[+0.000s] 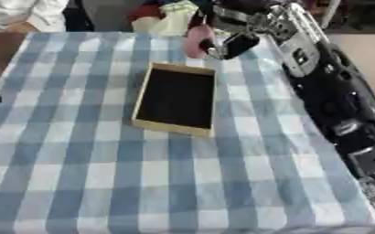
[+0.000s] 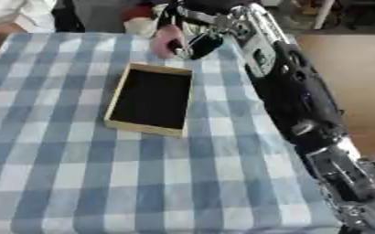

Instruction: Pick up objects on the table and place them in the box.

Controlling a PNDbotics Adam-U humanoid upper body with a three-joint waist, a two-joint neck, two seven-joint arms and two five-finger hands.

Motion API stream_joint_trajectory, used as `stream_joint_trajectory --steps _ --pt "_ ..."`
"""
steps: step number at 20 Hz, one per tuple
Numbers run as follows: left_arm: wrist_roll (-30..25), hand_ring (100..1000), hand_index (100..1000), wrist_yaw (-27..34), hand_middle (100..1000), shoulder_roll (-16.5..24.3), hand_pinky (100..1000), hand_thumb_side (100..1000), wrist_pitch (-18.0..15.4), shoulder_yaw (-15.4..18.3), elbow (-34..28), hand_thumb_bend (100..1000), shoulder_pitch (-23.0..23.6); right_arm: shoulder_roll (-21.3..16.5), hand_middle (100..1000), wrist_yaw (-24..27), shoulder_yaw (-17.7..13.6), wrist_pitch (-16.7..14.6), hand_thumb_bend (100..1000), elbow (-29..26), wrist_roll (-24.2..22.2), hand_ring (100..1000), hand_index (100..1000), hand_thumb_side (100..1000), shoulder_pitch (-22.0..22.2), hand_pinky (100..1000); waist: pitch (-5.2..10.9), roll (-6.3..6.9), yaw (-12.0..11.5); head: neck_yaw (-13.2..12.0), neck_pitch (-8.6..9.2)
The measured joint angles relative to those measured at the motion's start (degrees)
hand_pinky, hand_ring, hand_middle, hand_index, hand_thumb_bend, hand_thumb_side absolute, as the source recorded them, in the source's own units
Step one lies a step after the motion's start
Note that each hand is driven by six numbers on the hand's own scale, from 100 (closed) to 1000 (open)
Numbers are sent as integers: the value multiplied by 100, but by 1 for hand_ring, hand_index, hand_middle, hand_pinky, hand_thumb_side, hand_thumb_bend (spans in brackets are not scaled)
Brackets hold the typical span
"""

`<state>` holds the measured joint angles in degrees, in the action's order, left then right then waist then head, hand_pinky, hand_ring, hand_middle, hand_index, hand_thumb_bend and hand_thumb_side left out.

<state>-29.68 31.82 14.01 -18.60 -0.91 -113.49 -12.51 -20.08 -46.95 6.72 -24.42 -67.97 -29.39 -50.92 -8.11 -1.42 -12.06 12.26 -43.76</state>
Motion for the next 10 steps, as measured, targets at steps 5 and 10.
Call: stream_joint_trajectory --steps 5,10 --pt "-3 753 770 19 717 -5 638 607 3 -1 0 100 -20 223 620 -298 -6 -13 100 209 128 591 764 100 26 740 -34 2 -41 9 0" --pt "-23 753 769 36 717 -53 638 607 14 -4 0 100 -65 422 619 -710 -87 46 100 523 347 593 761 100 56 738 -110 39 -102 54 1"
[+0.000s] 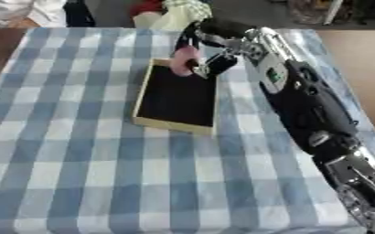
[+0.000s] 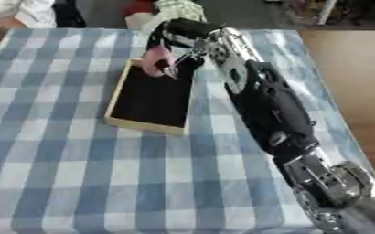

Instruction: Pick up objects on the table and place them in the box.

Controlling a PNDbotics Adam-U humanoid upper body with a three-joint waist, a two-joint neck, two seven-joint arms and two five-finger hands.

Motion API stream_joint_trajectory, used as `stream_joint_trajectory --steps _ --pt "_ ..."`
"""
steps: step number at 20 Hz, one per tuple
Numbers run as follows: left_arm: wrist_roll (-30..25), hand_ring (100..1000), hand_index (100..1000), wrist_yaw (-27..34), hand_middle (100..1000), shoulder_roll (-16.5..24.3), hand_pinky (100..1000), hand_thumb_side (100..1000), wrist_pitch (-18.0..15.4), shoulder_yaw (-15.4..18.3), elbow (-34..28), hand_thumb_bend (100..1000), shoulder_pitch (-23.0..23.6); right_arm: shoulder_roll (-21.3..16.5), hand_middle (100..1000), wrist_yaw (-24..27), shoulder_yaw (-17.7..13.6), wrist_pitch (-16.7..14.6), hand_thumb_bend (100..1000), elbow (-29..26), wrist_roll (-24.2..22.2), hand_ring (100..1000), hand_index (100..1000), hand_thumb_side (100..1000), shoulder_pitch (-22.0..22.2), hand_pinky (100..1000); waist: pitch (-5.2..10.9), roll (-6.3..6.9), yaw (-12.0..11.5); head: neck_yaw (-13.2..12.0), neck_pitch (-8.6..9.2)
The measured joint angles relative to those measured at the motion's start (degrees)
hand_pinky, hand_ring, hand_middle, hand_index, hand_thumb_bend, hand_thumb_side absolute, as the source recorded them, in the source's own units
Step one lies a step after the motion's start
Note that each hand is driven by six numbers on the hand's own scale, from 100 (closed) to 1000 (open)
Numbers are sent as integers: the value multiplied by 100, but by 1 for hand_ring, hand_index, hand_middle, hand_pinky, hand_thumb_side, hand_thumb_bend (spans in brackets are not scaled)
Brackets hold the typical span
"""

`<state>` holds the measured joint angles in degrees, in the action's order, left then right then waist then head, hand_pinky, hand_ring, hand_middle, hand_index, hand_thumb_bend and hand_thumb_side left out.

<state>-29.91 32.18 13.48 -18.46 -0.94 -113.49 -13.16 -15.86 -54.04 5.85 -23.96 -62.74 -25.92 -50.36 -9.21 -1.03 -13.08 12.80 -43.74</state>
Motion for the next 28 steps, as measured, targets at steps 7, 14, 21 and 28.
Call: stream_joint_trajectory --steps 7,14,21,28 --pt "-58 753 769 0 717 -49 638 607 14 -22 0 100 -26 165 621 -426 -72 -15 100 383 293 599 762 100 -3 739 -73 5 -49 35 2" --pt "-96 753 768 -4 717 -49 637 608 45 -32 0 100 -27 194 633 -718 -85 -84 100 550 436 627 772 100 1 763 -101 5 -63 34 3" --pt "-120 753 768 -26 716 -52 637 608 55 -32 0 100 -26 196 736 -1097 -36 -176 100 616 505 754 793 100 94 828 -105 5 -40 17 3" --pt "-153 746 762 -31 697 -94 631 609 87 -35 0 100 -17 196 758 -1321 -59 -143 100 604 553 765 795 100 92 840 -105 5 -26 -6 3"
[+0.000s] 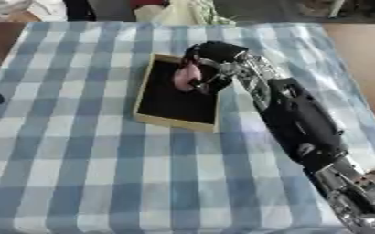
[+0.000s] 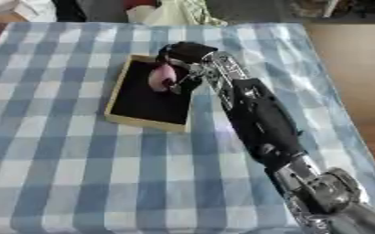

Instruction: Pick up objects on the table and place them in the box.

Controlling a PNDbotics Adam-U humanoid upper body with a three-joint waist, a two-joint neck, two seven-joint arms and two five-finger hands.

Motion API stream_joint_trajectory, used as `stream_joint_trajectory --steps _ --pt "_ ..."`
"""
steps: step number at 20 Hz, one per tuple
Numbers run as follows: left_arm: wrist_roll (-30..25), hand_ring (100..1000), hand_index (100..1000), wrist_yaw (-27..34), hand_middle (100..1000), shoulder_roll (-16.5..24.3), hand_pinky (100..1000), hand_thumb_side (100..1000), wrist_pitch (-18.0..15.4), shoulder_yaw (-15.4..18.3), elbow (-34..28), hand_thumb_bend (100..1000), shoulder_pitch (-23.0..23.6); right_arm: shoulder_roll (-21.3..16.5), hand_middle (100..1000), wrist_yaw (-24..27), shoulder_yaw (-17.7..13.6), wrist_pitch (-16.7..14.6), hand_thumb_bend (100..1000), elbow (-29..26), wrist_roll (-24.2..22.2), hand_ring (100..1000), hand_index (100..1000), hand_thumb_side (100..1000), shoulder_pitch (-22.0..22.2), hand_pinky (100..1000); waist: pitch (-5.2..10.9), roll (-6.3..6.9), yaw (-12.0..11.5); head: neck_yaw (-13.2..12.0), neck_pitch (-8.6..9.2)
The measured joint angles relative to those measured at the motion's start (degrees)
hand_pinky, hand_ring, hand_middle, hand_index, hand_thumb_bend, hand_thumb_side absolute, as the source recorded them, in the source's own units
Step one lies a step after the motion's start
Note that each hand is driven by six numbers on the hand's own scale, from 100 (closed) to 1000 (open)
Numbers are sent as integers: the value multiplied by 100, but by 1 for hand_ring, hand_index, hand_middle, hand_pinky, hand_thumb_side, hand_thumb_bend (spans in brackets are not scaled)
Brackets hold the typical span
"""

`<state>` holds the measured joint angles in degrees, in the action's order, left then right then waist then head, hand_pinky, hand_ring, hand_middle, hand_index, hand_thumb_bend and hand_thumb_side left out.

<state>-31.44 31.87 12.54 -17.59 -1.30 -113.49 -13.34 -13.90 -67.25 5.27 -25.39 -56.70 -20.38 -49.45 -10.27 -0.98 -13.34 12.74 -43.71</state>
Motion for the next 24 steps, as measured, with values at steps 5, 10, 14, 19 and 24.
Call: stream_joint_trajectory --steps 5,10,14,19,24 --pt "-15 746 762 -10 698 -4 630 608 15 0 0 100 11 -10 849 -121 -16 -102 100 -29 -129 872 888 316 0 883 -1 -1 10 11 4" --pt "-20 747 762 -18 699 -4 631 608 21 0 0 100 16 -127 888 -279 -107 -196 100 -434 -315 936 920 547 1 913 -1 -1 42 2 4" --pt "-21 747 762 -18 700 -4 631 607 22 0 0 100 21 -234 881 -273 -204 -230 100 -870 -460 920 916 495 -23 913 4 3 71 -4 4" --pt "-21 749 762 -18 700 -4 631 606 21 1 0 100 26 -445 859 -28 -317 -144 100 -1495 -528 873 898 420 -101 902 41 16 100 -27 2" --pt "-9 751 762 -18 701 -1 632 605 12 3 0 100 33 -837 839 608 -435 94 100 -2189 -512 840 879 386 -96 892 68 15 154 -87 0"
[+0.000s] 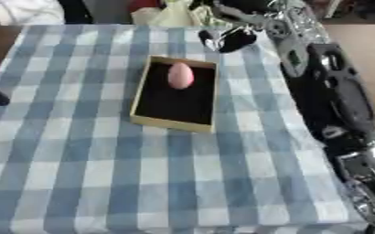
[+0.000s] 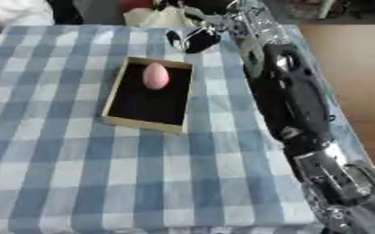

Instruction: Pick up objects on the table and place them in the box.

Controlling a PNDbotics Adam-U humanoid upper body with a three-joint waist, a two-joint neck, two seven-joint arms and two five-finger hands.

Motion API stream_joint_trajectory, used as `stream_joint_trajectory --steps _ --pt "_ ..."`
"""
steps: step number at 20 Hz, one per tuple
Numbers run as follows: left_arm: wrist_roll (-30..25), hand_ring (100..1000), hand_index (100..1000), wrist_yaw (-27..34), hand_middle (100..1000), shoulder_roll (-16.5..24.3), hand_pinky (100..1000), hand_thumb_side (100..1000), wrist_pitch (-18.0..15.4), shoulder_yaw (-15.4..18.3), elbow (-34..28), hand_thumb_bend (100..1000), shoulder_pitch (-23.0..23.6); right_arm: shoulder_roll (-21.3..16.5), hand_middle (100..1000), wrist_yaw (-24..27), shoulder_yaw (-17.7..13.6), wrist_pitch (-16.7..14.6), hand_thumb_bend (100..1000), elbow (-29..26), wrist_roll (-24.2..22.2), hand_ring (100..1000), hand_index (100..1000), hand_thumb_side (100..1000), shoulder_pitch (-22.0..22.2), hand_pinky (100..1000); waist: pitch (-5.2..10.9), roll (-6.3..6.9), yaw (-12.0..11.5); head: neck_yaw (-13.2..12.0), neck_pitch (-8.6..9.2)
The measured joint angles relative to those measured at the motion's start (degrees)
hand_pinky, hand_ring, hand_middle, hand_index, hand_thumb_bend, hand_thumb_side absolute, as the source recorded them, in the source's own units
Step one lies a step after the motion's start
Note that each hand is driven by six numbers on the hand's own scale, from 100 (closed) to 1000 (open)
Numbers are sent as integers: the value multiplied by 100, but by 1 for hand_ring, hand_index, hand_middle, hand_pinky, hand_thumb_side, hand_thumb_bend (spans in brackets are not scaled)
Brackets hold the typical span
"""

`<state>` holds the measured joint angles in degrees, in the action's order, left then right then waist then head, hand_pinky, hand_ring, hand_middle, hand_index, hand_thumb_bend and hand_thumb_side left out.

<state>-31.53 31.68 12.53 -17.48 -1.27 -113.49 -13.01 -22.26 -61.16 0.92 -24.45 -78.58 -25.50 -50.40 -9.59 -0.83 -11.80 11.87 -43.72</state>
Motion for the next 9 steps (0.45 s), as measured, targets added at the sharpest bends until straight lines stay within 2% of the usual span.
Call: stream_joint_trajectory --steps 5,9 --pt "26 751 762 0 702 6 632 604 -25 2 0 100 4 -571 817 721 -170 348 100 -687 109 807 857 357 264 881 9 6 72 -86 -1" --pt "42 752 762 -4 703 10 631 603 -43 8 0 100 10 -995 801 1182 -340 650 100 -1218 279 768 835 348 649 857 10 13 134 -148 -1"
